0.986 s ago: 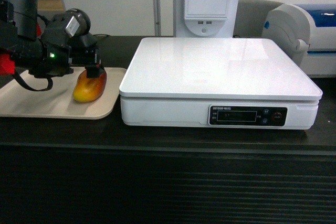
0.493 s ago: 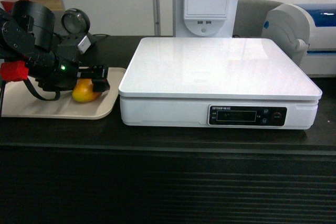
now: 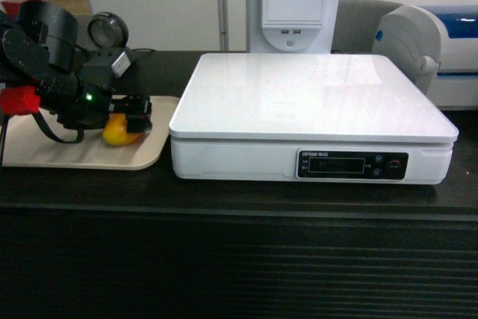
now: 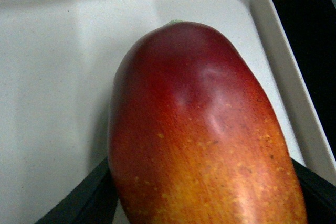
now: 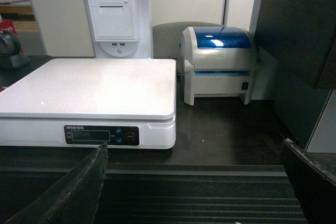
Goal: Place dark red mango on scale at checkout
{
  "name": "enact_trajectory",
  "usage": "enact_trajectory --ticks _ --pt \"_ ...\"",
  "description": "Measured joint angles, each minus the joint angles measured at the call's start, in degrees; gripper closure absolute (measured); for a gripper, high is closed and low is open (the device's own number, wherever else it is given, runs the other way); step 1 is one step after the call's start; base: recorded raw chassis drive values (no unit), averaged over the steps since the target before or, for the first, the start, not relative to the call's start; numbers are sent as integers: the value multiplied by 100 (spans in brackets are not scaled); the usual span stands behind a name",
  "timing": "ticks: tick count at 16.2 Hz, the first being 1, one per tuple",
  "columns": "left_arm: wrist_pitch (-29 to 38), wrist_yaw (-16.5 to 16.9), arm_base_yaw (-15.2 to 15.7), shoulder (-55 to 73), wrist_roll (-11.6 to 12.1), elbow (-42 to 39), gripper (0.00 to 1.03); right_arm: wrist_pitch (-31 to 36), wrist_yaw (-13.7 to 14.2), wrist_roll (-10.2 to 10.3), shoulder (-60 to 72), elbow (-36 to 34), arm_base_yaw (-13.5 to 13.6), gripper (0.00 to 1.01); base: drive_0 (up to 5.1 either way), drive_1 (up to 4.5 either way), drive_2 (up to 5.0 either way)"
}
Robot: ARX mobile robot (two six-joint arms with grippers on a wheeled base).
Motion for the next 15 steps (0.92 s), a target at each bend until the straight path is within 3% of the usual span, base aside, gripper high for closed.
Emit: enact_trajectory --ticks 3,4,5,7,10,12,15 --pt "37 -4 -24 0 61 0 37 0 0 2 0 0 0 3 0 0 0" --pt "101 -83 -37 -50 179 -76 41 0 0 0 0 0 0 3 0 0 0" --pt "374 -225 -37 -481 330 -535 41 0 0 2 0 0 0 3 0 0 0" --pt "1224 -264 -120 -2055 372 -1934 41 0 0 0 0 0 0 3 0 0 0" --pt "1521 -164 -275 -2822 345 -2691 41 0 0 0 0 0 0 3 0 0 0" --pt "1727 39 -560 -3569 295 -3263 41 0 0 0 0 0 0 3 0 0 0" --pt "1801 146 -909 -3974 284 -3327 41 2 0 0 0 0 0 3 0 0 0"
